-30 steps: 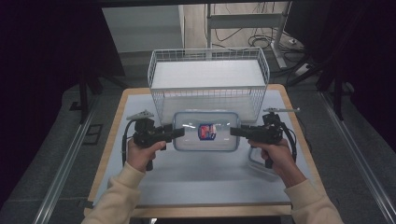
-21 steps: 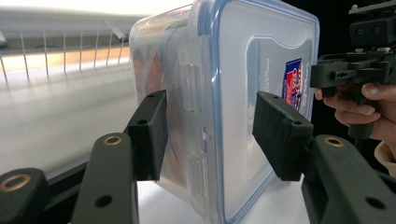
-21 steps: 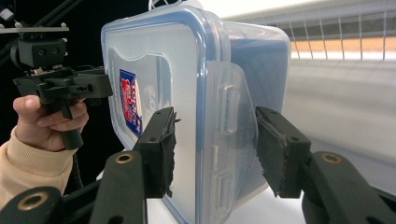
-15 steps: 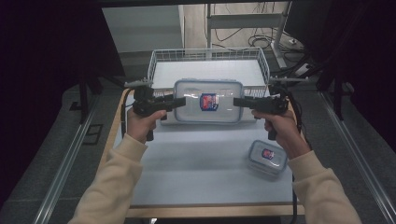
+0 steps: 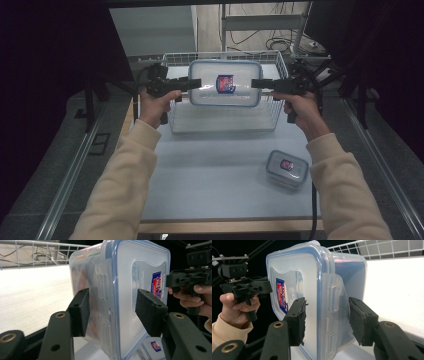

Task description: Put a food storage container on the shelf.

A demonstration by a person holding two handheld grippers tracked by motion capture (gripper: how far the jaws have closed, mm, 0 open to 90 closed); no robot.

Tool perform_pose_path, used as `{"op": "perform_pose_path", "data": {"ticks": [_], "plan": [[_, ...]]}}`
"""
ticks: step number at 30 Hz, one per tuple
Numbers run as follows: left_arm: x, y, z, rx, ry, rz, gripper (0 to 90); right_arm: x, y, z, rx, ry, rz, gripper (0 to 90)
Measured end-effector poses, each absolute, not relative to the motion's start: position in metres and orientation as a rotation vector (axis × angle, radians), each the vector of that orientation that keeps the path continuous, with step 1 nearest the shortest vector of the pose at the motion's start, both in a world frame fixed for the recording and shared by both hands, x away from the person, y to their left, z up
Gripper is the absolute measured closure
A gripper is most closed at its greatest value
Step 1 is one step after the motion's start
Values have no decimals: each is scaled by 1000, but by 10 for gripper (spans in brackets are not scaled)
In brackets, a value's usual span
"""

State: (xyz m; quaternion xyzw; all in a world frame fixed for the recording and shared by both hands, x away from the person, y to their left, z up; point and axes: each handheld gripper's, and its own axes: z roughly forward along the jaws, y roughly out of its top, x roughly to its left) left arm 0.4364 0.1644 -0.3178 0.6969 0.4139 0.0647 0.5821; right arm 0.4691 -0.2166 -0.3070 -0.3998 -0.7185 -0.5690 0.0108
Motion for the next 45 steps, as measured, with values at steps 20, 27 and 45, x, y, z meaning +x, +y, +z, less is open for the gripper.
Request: {"op": "perform_pose_path", "data": {"ticks": [20, 27, 45], "plan": [[481, 164, -324, 1581, 1005, 114, 469, 523, -215, -293, -1279, -2262, -1709, 491], [491, 165, -324, 1548, 1040, 88, 466, 535, -216, -299, -1314, -2195, -1700, 485], [506, 161, -332, 1491, 1189, 113, 295, 540, -209, -304, -1596, -2143, -1682, 374]]}}
